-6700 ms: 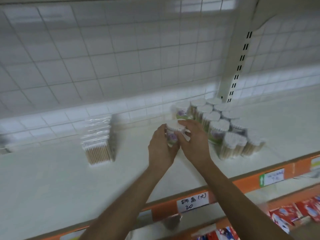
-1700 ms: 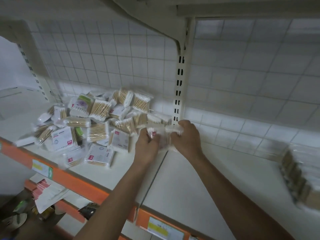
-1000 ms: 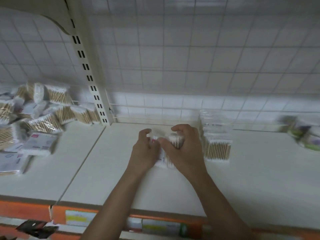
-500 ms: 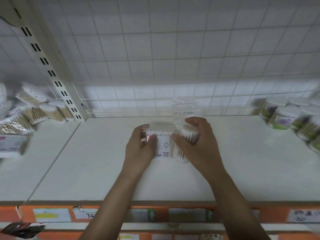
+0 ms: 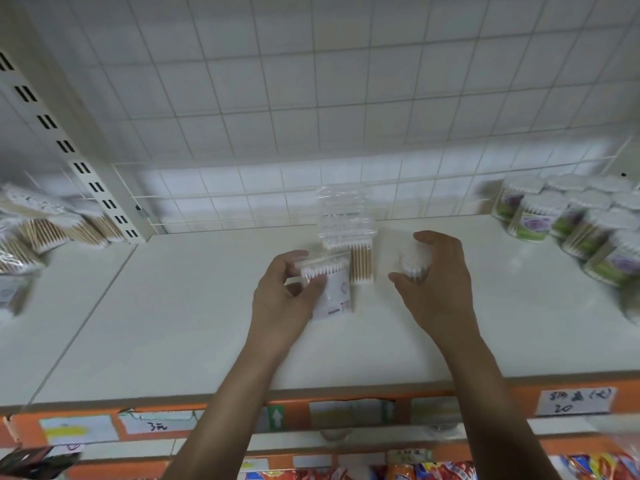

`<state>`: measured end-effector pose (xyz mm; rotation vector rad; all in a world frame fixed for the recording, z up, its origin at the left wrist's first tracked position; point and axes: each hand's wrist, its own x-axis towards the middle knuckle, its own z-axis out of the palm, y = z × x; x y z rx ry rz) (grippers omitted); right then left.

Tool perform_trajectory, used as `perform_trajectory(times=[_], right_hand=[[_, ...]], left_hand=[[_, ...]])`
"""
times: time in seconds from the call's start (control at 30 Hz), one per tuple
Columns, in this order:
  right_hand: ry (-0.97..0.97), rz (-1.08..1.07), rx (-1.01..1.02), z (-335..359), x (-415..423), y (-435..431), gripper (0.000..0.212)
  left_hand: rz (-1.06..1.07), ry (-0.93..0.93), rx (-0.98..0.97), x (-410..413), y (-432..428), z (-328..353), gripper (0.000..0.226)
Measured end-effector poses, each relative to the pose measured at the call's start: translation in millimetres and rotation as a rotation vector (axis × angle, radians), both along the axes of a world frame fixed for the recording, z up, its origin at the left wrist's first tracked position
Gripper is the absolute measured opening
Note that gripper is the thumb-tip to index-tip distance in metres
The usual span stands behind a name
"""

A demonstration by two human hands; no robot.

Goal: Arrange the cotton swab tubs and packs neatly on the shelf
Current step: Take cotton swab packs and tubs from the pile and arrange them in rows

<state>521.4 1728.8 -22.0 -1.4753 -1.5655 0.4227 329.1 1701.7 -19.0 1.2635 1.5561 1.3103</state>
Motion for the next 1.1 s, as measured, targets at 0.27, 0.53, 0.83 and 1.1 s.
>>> perform_trajectory(times=[0.27,0.53,0.83,1.1], right_hand=[[-0.052,-0.042,-0.022,-11,14,5,0.068],[-0.156,-0.065,0.126,-1,9,-6,0.07],[0.043,0.508,0.019,21,-43,-39,0.067],[0.319,0.224,-0.014,12,-46,-24,0.054]], left_hand=[[-0.037,0.033,0.028,12,1,4,0.027],[-0.019,0.003,0.121,18,0,11,0.028],[0.108,0.052,0.337,28,-4,23,0.027],[0.093,0.12,0.375,23,-9,12,0.033]])
